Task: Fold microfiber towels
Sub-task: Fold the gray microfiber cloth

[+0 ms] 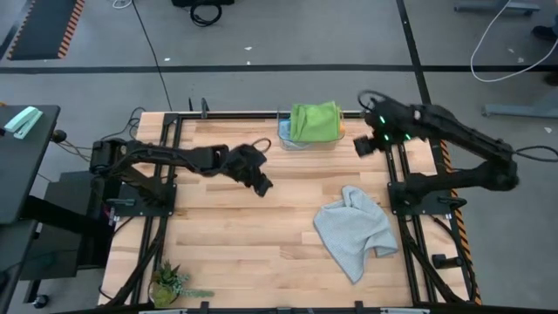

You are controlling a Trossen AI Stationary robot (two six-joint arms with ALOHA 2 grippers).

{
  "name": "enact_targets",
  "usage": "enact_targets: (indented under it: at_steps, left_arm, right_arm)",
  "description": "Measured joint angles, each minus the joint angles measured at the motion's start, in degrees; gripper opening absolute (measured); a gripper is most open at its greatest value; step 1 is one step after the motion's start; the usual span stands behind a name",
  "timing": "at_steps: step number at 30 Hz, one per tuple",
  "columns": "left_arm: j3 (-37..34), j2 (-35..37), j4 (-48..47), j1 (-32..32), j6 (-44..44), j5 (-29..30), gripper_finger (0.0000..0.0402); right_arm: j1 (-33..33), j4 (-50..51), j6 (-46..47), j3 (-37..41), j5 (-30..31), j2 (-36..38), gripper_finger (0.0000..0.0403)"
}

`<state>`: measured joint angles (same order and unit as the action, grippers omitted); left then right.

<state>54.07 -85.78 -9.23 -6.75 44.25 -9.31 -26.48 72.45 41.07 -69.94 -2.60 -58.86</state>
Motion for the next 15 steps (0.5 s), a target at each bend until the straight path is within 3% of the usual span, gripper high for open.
enact_targets:
  at_steps: [4,8,15]
  left_arm:
    - [0.01,-3.4,4.85,5.0,3.29,-0.6,0.0023]
    - [0.01,-9.21,14.52,8.6,7.75,-5.71,0.0025]
    - [-0.01,-18.29,34.52,10.28,20.7,-3.81,0.0036]
  right_arm:
    - [12.55,-0.9,16.9,5.52,2.11,7.53,0.0174]
    - [24.37,-1.59,29.67,10.33,5.51,11.95,0.0174]
    - [38.17,-3.42,32.95,13.11,10.49,12.73,0.0174]
